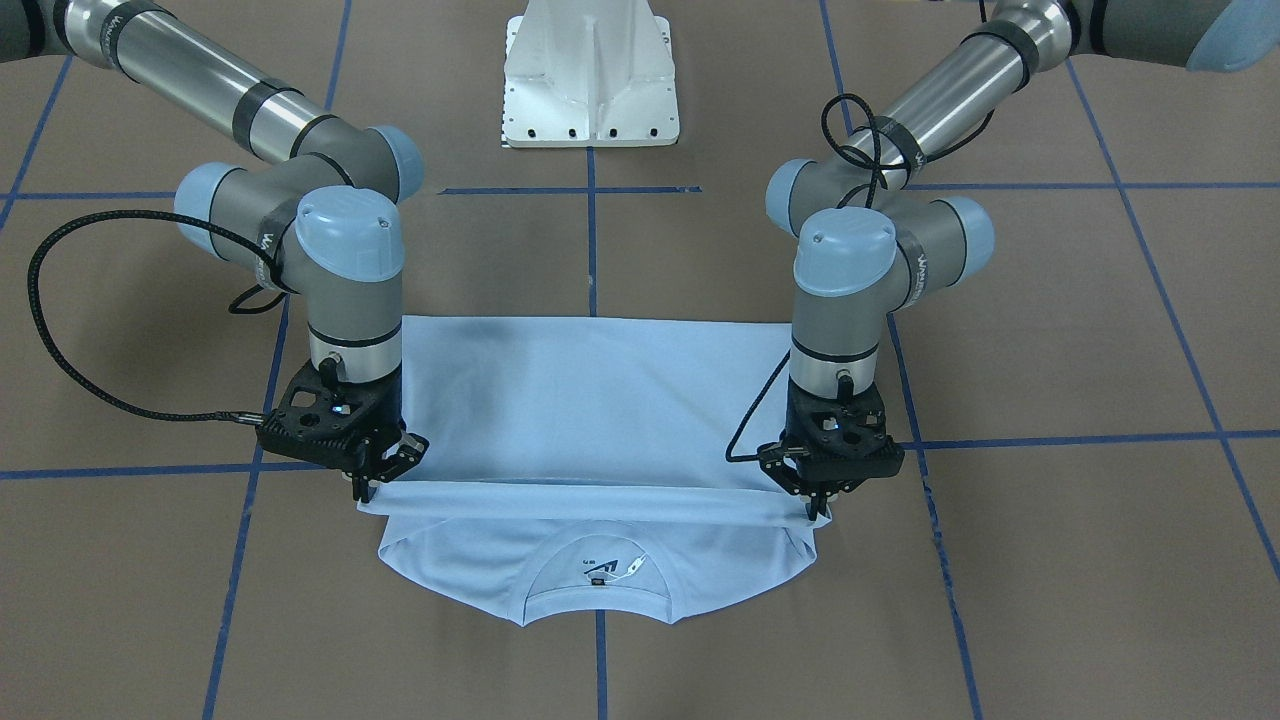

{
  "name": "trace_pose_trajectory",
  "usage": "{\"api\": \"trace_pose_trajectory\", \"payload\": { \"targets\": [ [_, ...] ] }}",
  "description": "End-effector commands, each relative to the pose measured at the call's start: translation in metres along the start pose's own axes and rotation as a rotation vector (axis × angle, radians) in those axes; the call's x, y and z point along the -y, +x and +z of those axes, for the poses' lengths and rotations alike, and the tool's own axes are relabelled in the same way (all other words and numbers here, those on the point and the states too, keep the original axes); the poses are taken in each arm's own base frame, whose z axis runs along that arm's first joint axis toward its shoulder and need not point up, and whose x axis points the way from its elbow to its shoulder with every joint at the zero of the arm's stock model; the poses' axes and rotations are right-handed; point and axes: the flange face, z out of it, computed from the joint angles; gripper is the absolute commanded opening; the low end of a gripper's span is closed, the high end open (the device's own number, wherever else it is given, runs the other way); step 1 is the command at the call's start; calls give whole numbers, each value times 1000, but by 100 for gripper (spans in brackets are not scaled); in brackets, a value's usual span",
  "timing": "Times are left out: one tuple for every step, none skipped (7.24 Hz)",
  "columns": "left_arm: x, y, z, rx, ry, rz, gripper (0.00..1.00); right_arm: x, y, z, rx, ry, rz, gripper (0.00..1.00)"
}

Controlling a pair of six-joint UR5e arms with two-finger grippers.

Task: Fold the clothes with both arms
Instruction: 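Lower the hem near the collar and open both grippers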

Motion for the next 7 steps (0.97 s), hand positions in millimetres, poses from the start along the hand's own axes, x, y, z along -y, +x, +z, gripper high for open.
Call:
{"api": "trace_pose_trajectory", "payload": {
  "targets": [
    [-5, -1, 6, -5, -3, 5, 55, -12, -4, 3, -2, -4, -9, 99],
    [-11, 0, 5, -21, 2, 25, 100, -9, -8, -1, 3, 10, -17, 100],
    [-8, 2, -2, -67, 27, 63, 100, -1, -9, -11, 25, 13, -55, 100],
    [-11, -5, -18, -96, 45, 78, 100, 18, 1, -27, 59, -6, -103, 100],
    [-28, -21, -46, -138, 58, 83, 100, 31, 7, -37, 91, -45, -98, 100],
    [-59, -40, -64, -191, 3, 82, 100, 36, 7, -49, 116, -41, -100, 100],
    [-83, -50, -82, -226, -27, 58, 100, 36, 8, -53, 126, -36, -96, 100]
  ]
}}
